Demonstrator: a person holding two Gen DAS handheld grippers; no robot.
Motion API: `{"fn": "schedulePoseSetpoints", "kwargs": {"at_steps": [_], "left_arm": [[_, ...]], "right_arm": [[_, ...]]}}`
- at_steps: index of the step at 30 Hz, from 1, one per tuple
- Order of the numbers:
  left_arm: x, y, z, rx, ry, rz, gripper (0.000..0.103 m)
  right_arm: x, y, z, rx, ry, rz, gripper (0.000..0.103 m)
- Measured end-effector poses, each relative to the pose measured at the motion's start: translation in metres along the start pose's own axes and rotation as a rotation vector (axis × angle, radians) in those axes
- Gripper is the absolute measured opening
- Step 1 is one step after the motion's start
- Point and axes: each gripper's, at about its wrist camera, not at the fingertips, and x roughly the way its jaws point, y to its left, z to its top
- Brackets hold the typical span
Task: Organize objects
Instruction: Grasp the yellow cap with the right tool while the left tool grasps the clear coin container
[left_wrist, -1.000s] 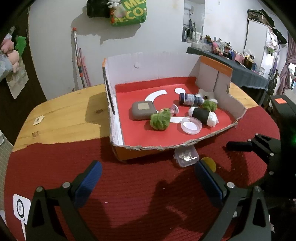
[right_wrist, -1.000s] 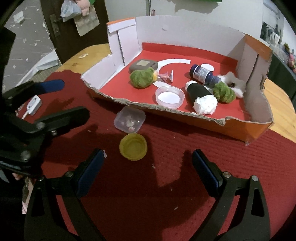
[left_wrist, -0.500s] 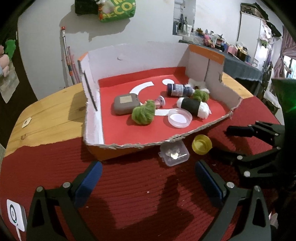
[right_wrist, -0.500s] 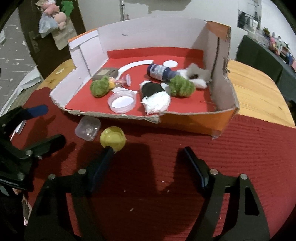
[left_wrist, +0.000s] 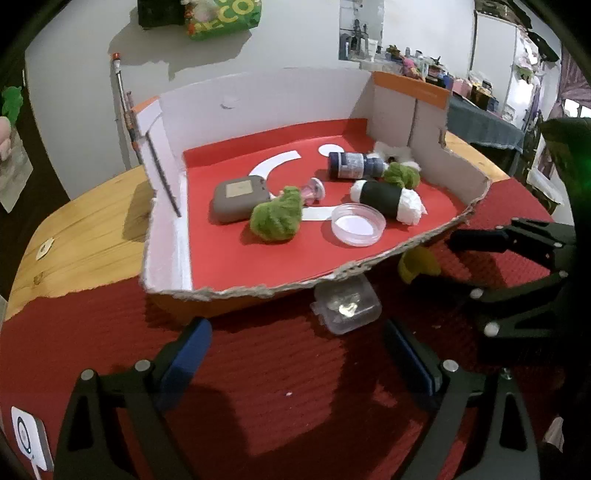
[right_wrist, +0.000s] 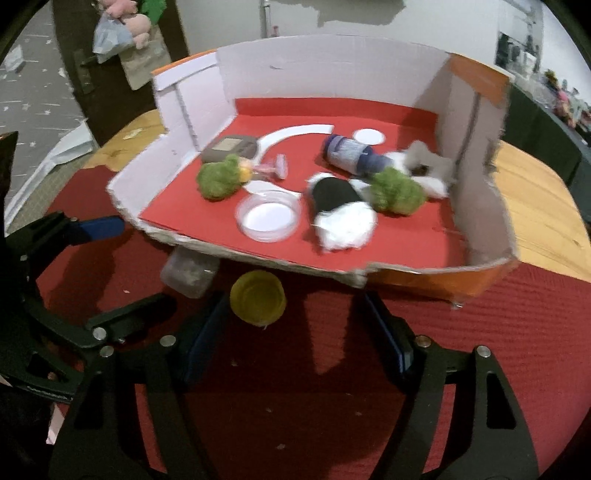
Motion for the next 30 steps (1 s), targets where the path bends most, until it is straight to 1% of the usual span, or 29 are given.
{"fn": "schedulePoseSetpoints", "kwargs": {"at_steps": [3,5,8,9,11,13,15,17,18,19,20,22,30], "left_arm": [[0.004,-0.004,0.002,0.008,0.003,0.004,0.095],[0.008,-0.006,0.003,0.01,0.01,0.008,0.095],[0.011,-0.008,0.002,0.009,0.017,0.019,0.095],[0.012,-0.007,0.002,0.004,0.021,0.026,0.095],[0.013,-0.007,0.001,-0.013,0.024,0.029,0.091],[0.013,-0.007,0.001,-0.035,0.021,0.018,0.083],[0.013,-0.009,0.002,-0.048,0.017,0.021,0.079],[0.013,-0.012,0.002,-0.046,0.014,0.01,0.071],[0.013,-0.014,0.003,-0.042,0.01,0.004,0.065],[0.012,-0.015,0.003,-0.038,0.008,-0.006,0.058],[0.012,-0.016,0.003,-0.036,0.008,-0.019,0.055],[0.011,-0.015,0.003,-0.039,0.009,-0.035,0.046],[0.001,-0.014,-0.003,-0.052,0.008,-0.078,0.044]], "right_arm": [[-0.002,-0.012,-0.001,0.031,-0.002,-0.003,0.072],[-0.002,-0.012,0.0,0.026,0.0,0.0,0.071],[0.0,-0.007,0.002,0.012,0.001,0.007,0.065],[0.001,-0.005,0.003,0.007,0.002,0.012,0.06],[0.003,-0.001,0.004,-0.007,0.004,0.009,0.056],[0.004,0.002,0.004,-0.012,0.001,0.014,0.054],[0.004,0.003,0.004,-0.015,0.001,0.015,0.045],[0.004,0.003,0.003,-0.017,0.003,0.015,0.038],[0.004,0.002,0.003,-0.015,0.004,0.018,0.033],[0.003,0.001,0.003,-0.009,0.005,0.025,0.03],[0.003,0.0,0.003,-0.004,0.006,0.03,0.03],[0.002,-0.001,0.002,0.001,0.008,0.036,0.03],[-0.008,0.003,-0.005,0.012,0.011,0.084,0.03]]}}
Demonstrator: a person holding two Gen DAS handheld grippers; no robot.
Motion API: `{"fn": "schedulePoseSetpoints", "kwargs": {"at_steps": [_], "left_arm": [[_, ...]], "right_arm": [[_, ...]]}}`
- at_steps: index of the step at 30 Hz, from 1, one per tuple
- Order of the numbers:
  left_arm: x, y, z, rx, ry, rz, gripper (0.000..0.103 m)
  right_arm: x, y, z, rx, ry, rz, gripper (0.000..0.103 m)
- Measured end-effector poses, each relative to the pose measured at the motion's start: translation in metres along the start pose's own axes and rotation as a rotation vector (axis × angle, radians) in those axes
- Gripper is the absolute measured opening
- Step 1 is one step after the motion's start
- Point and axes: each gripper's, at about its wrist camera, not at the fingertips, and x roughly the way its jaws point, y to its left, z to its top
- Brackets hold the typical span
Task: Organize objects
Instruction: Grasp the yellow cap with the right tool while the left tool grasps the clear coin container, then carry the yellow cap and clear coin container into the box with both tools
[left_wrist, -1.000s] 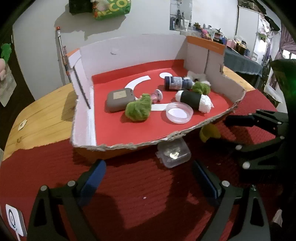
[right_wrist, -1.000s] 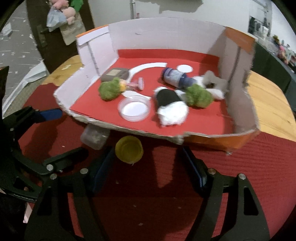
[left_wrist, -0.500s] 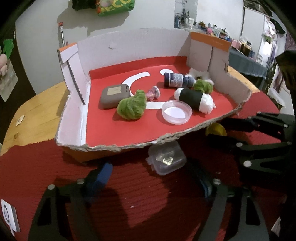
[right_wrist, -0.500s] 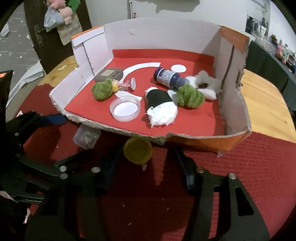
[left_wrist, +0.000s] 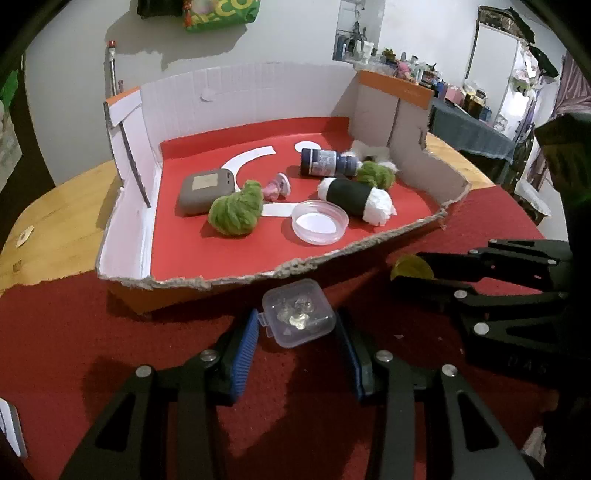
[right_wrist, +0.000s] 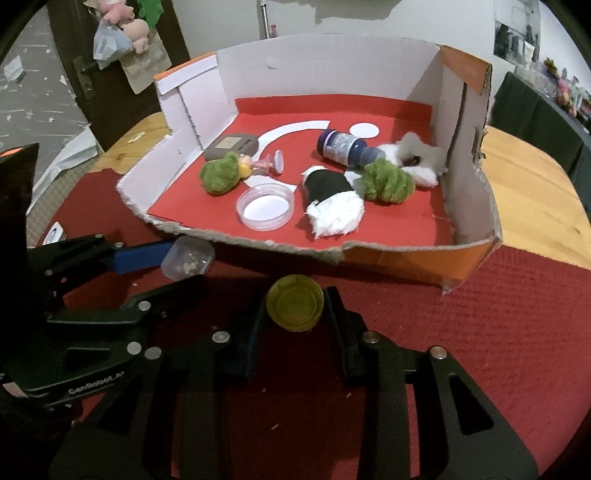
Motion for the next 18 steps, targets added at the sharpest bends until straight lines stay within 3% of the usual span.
{"fn": "schedulePoseSetpoints", "kwargs": {"at_steps": [18], "left_arm": [[-0.025,-0.005,-0.008,0.0,-0.03,-0.008,0.044]], "right_arm": [[-0.027,0.023,-0.009,-0.032,-0.029,0.018,0.03]]}}
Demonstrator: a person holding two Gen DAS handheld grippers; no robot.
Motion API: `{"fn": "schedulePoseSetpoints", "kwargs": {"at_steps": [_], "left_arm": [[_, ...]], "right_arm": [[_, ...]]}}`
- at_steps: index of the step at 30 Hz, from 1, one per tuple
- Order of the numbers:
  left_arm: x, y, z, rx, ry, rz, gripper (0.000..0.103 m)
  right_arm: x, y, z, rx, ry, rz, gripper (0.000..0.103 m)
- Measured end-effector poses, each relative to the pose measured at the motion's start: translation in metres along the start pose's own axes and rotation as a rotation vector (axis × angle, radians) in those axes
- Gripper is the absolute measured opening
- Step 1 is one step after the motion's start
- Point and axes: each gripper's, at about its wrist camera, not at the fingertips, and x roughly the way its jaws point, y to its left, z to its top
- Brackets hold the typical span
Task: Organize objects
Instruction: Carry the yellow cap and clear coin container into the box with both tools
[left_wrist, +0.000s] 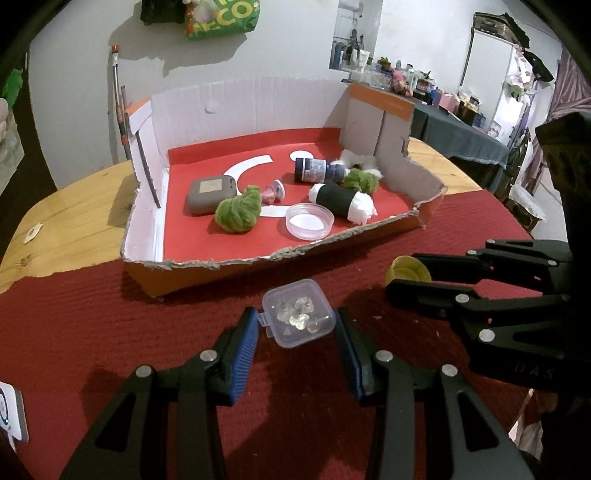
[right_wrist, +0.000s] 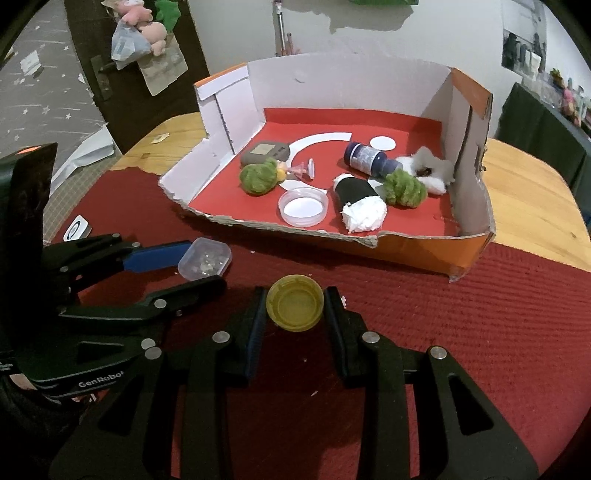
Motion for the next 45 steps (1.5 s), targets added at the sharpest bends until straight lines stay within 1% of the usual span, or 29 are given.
{"fn": "schedulePoseSetpoints", "kwargs": {"at_steps": [9,13,19,24,28,35,39,42,45], "left_arm": [[-0.001,0.0,0.0,-0.001,-0.003,-0.002,0.044],[-0.009,-0.001,0.001,0.0,-0.016,-0.008,0.044],[-0.028,-0.002,0.014,0.008,-0.063,-0.013,0.044],[-0.032,0.001,0.029,0.02,-0.083,-0.001,0.044],[-0.026,0.007,0.04,0.014,-0.068,-0.005,0.044],[-0.009,0.015,0.055,0.013,-0.025,-0.014,0.044],[0.004,0.019,0.06,0.022,0.008,-0.013,0.044],[0.016,0.022,0.061,0.027,0.045,-0.019,0.044],[0.024,0.024,0.061,0.029,0.067,-0.022,0.044]], "right_arm": [[-0.002,0.004,-0.002,-0.008,0.001,0.0,0.03],[-0.006,0.005,0.0,-0.011,-0.007,0.002,0.03],[-0.028,0.011,0.01,-0.037,-0.056,0.009,0.03],[-0.037,0.009,0.026,-0.043,-0.08,0.027,0.03],[-0.033,0.003,0.036,-0.037,-0.076,0.035,0.03],[-0.015,-0.011,0.054,-0.021,-0.038,0.045,0.03],[0.0,-0.019,0.063,-0.014,0.003,0.051,0.03],[0.011,-0.023,0.065,-0.008,0.038,0.06,0.03],[0.02,-0.027,0.066,-0.003,0.065,0.07,0.03]]}}
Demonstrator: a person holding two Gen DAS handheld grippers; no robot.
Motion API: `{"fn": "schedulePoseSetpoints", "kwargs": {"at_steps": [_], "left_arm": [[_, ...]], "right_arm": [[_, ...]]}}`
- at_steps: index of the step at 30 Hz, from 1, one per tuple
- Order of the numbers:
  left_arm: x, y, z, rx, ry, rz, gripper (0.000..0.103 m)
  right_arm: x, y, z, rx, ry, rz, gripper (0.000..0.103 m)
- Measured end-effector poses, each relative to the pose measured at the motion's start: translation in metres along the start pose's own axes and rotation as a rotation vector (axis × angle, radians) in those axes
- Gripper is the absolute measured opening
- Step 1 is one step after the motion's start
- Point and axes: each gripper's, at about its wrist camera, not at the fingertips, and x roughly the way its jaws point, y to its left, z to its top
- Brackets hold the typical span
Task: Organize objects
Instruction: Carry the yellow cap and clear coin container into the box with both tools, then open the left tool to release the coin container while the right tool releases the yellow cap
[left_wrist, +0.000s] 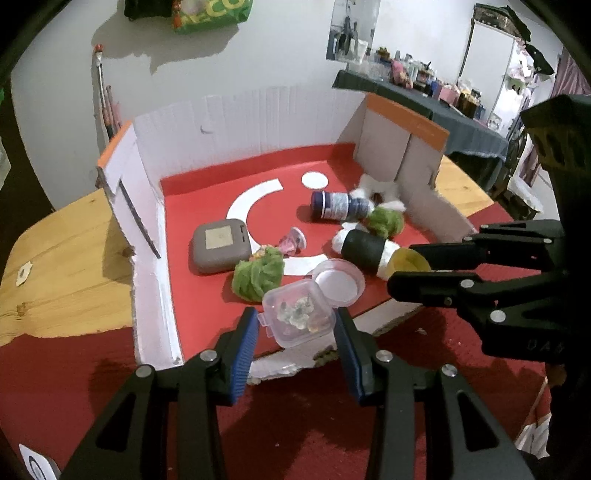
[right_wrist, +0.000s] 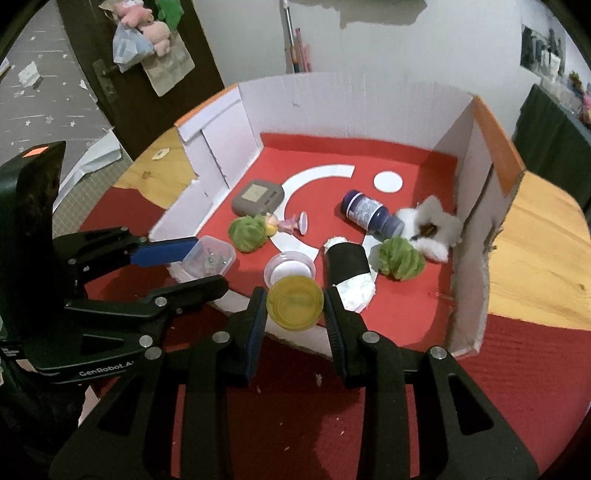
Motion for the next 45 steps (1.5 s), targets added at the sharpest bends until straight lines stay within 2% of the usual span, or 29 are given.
{"fn": "schedulePoseSetpoints", "kwargs": {"at_steps": [8,13,21,24,45], "left_arm": [[0.014,0.006,0.002,0.004,0.036,-0.001,0.044],[0.02,0.008,0.004,0.002,0.047,-0.001,0.045],[0.024,0.012,0.007,-0.017,0.046,-0.007,0.045],[0.022,0.012,0.007,-0.015,0.033,0.024,0.045],[0.031,0.016,0.006,-0.038,0.02,0.061,0.045]], "right_arm": [[0.019,-0.007,0.002,0.011,0.063,0.017,0.03],[0.024,-0.015,0.004,0.025,0.073,0.012,0.03],[0.026,-0.026,0.005,0.03,0.06,-0.051,0.03],[0.029,-0.029,0.006,0.027,0.056,-0.079,0.03],[0.033,-0.029,0.005,0.021,0.048,-0.111,0.03]]}}
